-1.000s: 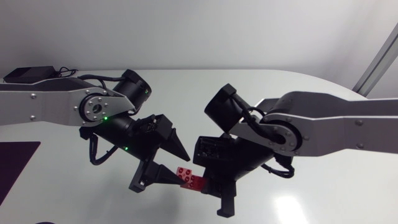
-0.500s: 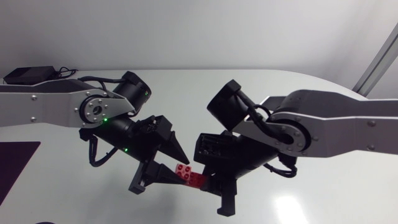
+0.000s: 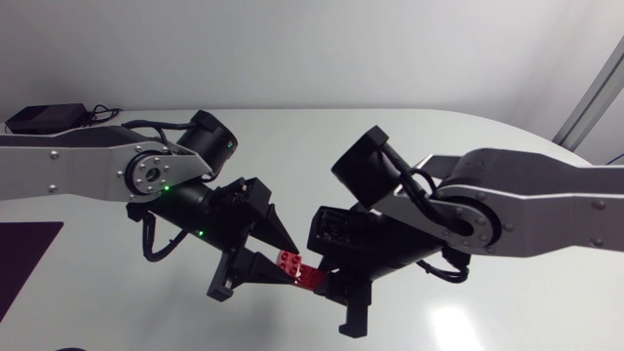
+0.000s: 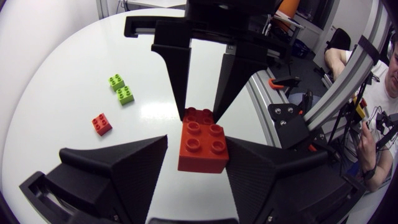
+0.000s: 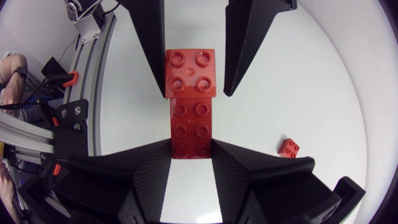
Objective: Separate the duplo bricks
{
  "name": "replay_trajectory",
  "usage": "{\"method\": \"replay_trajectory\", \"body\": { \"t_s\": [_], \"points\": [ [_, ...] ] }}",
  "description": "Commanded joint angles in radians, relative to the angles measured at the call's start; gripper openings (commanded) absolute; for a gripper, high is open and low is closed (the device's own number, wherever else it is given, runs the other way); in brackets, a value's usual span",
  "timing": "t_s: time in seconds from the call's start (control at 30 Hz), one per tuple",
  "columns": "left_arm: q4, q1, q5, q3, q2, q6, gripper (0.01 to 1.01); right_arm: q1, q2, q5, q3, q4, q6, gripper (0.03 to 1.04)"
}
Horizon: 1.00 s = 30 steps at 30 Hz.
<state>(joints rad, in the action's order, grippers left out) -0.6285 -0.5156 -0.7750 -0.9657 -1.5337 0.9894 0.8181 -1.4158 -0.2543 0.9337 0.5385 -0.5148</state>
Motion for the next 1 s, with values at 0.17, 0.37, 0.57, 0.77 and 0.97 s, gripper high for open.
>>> {"method": "replay_trajectory", "body": {
  "t_s": [0.17,0.37,0.57,0.77,0.97],
  "points": [
    [0.006,0.003,-0.009,-0.010,-0.043,-0.060,0.523,0.009,0.043,0.027,-0.058,-0.029,0.027,0.38],
    [0.003,-0.001,-0.024,-0.015,-0.045,-0.077,0.523,0.039,0.037,0.078,-0.075,-0.052,0.029,0.38],
    [0.003,-0.004,-0.026,-0.008,-0.017,-0.075,0.523,0.047,0.018,0.081,-0.072,-0.054,0.029,0.38],
    [0.003,-0.031,-0.030,0.021,0.004,-0.072,0.521,0.049,0.021,0.081,-0.073,-0.058,0.035,0.38],
    [0.041,-0.029,-0.013,0.050,0.044,-0.084,0.451,0.049,0.023,0.082,-0.073,-0.058,0.038,0.38]
  ]
}}
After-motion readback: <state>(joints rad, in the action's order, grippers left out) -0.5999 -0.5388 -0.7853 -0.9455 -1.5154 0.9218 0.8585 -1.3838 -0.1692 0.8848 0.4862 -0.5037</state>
